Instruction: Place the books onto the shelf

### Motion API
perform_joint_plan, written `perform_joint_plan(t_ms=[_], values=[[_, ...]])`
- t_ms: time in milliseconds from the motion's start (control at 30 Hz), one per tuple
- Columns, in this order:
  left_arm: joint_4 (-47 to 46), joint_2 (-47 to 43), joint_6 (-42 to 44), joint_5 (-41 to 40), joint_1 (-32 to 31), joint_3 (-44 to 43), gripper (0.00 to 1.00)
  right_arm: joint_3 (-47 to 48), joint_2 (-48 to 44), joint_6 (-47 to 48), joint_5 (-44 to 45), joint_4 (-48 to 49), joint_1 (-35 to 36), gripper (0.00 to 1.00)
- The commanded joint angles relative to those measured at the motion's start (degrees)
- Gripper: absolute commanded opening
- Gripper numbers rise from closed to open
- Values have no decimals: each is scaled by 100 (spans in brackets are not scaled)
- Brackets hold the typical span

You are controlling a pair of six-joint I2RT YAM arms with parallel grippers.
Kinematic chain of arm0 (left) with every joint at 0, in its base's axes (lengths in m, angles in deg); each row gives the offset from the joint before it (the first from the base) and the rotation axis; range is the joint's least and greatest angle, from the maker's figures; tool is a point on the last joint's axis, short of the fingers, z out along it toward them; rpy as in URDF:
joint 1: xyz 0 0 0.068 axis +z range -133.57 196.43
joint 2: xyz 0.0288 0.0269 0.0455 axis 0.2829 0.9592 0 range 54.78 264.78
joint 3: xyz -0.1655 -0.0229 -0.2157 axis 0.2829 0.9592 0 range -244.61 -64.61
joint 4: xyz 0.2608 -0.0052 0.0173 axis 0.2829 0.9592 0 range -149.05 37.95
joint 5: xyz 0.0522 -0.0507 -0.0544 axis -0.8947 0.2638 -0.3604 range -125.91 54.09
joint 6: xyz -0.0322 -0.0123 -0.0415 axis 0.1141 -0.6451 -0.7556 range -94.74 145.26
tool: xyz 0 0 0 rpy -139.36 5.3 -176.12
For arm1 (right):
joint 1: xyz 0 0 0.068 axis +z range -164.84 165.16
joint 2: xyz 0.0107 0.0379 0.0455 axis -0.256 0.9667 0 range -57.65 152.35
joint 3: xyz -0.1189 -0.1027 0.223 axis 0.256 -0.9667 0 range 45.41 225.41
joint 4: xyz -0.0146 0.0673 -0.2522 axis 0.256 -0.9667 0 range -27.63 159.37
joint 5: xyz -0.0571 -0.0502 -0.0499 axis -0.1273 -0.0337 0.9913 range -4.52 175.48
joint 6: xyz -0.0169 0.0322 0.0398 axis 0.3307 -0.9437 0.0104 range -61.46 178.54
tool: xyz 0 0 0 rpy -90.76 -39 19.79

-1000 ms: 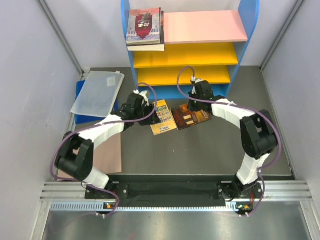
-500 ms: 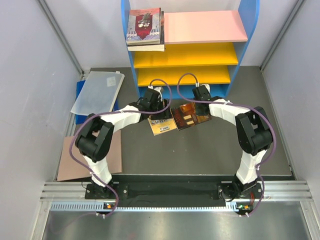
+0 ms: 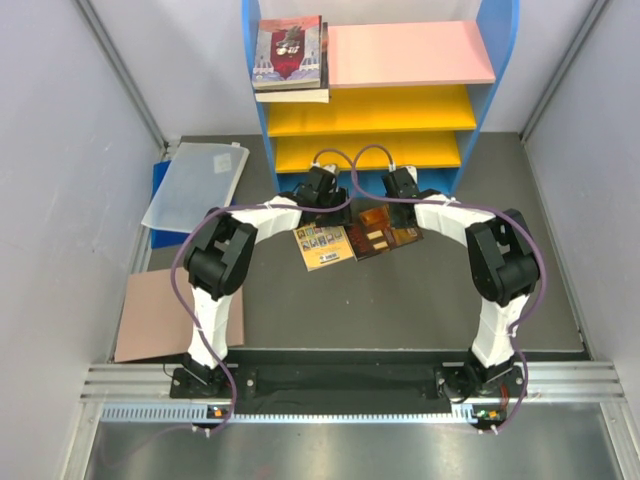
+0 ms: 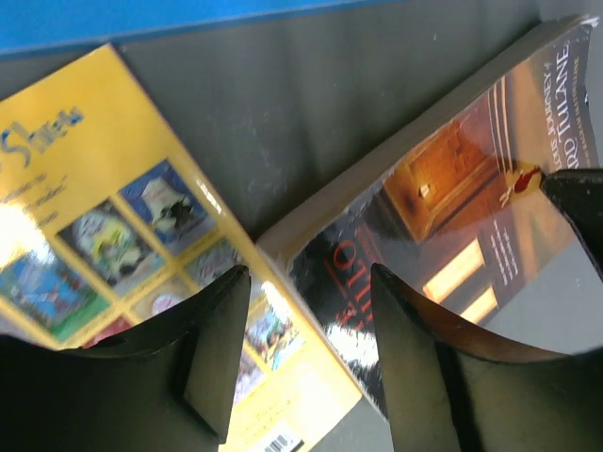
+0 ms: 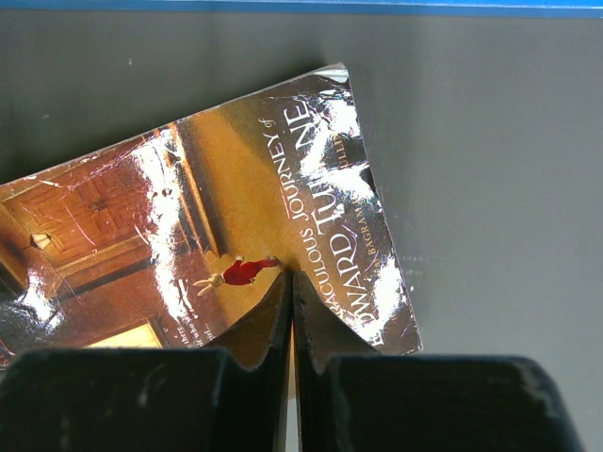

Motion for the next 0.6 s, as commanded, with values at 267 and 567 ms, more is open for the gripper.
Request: perform_joint_plan(t_ms=[267,567], values=[[-262,157,-79,368,-27,-598,53,-7,125,119,-219,-89,10,0],[-25,313,-9,701,-44,-1002,51,-33,133,181,-254,-97,10,0]])
